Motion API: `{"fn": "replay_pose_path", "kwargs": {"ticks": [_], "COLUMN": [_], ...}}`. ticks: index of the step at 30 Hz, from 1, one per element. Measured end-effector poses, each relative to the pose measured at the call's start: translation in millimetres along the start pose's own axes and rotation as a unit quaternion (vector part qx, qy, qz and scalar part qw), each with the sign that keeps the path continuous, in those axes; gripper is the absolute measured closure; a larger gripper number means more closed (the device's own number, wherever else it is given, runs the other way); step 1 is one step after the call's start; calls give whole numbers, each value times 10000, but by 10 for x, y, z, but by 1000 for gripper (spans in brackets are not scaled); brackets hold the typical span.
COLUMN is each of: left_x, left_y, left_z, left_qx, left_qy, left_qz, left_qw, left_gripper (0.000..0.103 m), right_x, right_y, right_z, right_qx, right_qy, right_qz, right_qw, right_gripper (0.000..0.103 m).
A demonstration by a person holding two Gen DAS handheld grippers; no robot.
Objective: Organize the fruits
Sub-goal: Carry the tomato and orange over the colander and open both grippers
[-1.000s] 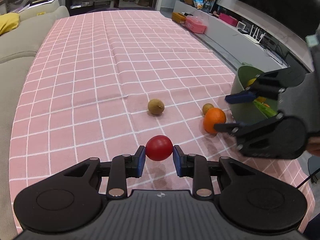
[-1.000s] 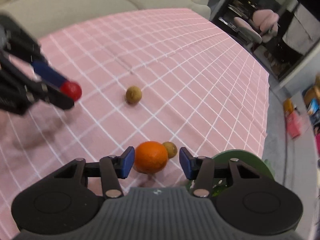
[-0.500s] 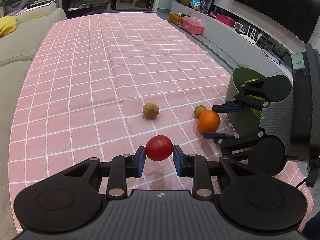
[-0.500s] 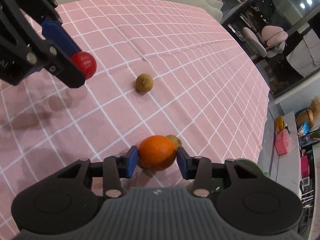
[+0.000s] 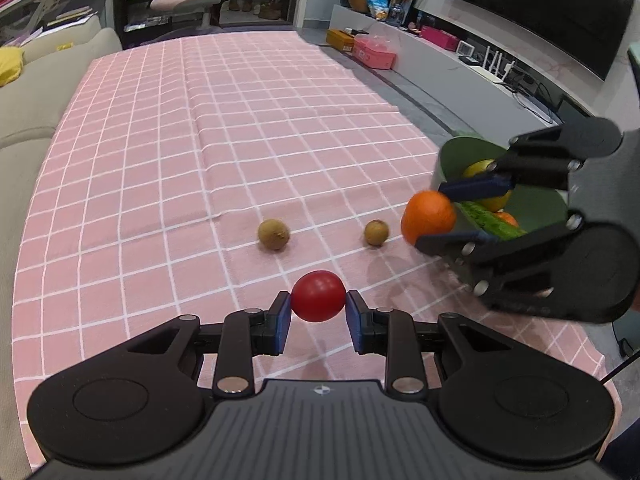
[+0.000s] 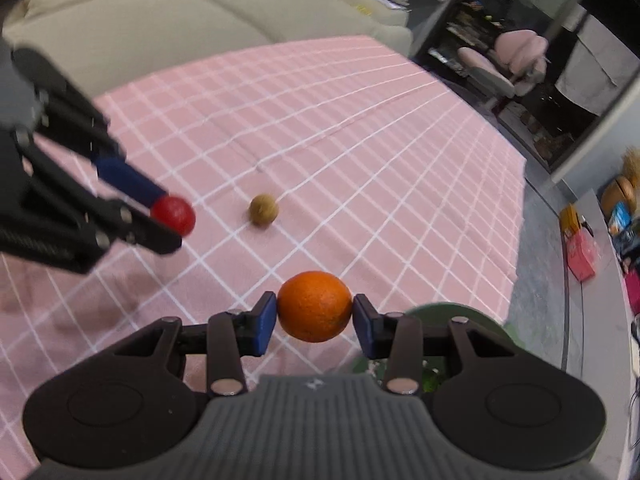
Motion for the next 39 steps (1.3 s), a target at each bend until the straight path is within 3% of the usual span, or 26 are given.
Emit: {"fn": "replay_pose_path", "kwargs": {"ticks": [9, 23, 34, 39], "left_x": [-2, 401, 880, 1054], "left_y": [80, 444, 637, 663], "left_z": [378, 1168, 1273, 1222], "left_qx": [154, 669, 1123, 1233], "left_qy": [-76, -335, -152, -67], "left_qz": [9, -142, -578, -788], "left_qw": [9999, 9971, 9919, 9892], "left_gripper": [70, 70, 70, 70], "right_x": [-304, -441, -242, -134], "right_y": [-173, -868, -1046, -1090], "right_z": [569, 1346, 1408, 1369], "right_qx": [919, 2165, 2696, 2949], "right_qy": [-101, -210, 135, 494], "right_qz": [48, -297, -545, -809], "right_qw": [9957, 9756, 9613, 9508], "right_gripper": [64, 64, 64, 64]}}
Point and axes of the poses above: each gripper's, at about its wrist camera, not at the fingertips, and x roughly the way its jaws point, z to its right, y to its top, the point moved 10 cm from there along x, roughly the way its jaws point, and after that the axes turned 14 degrees about -y, right-handed, at the moved point
